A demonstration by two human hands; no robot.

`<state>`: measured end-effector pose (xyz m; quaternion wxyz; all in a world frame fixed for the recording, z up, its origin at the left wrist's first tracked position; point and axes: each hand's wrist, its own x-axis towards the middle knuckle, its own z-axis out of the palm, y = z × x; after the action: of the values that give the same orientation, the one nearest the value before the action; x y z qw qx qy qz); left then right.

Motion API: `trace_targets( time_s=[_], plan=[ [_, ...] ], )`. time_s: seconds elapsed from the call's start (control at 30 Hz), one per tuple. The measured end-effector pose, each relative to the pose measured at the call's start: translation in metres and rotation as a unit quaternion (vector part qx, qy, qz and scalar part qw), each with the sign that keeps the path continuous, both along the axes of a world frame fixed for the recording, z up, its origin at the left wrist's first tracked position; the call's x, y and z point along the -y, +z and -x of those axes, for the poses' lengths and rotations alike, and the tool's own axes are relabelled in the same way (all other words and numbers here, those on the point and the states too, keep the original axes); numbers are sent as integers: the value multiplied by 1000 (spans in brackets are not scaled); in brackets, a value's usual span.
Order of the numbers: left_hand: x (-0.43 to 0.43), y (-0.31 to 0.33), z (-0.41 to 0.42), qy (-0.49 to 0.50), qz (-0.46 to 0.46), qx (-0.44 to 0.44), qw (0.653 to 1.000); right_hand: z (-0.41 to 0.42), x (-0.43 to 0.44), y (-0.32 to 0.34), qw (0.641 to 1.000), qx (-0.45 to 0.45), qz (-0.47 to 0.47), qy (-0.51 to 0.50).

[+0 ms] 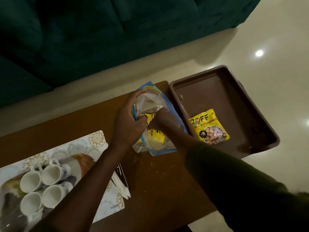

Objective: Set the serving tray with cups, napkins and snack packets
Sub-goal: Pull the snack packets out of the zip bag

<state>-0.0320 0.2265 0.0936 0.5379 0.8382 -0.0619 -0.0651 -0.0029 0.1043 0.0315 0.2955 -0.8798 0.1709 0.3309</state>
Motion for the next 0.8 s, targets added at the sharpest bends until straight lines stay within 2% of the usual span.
trace_targets(
  time_s=[0.13,0.27,0.37,0.43,0.63,0.7,0.8],
  plan=[
    [-1,1,3,23,4,-15,1000,7,-6,-1,998,-52,-34,-24],
    [-3,-1,7,24,0,-18,1000,13,-5,-1,996,-62,-56,-33],
    [-4,-3,6,34,-8,-15,999,6,-4,6,1000,-3,4,-7],
    [-5,-5,4,36,-11,0,999,-1,-2,18,996,52,30,64],
    [-5,-12,-7,48,7,20,999,-17,6,80,943,99,104,299],
    [-3,-14,-7,41,5,28,999,-17,7,103,934,133,116,311],
    [0,-15,-3,50,-8,47,998,-13,8,136,942,182,99,263]
  ],
)
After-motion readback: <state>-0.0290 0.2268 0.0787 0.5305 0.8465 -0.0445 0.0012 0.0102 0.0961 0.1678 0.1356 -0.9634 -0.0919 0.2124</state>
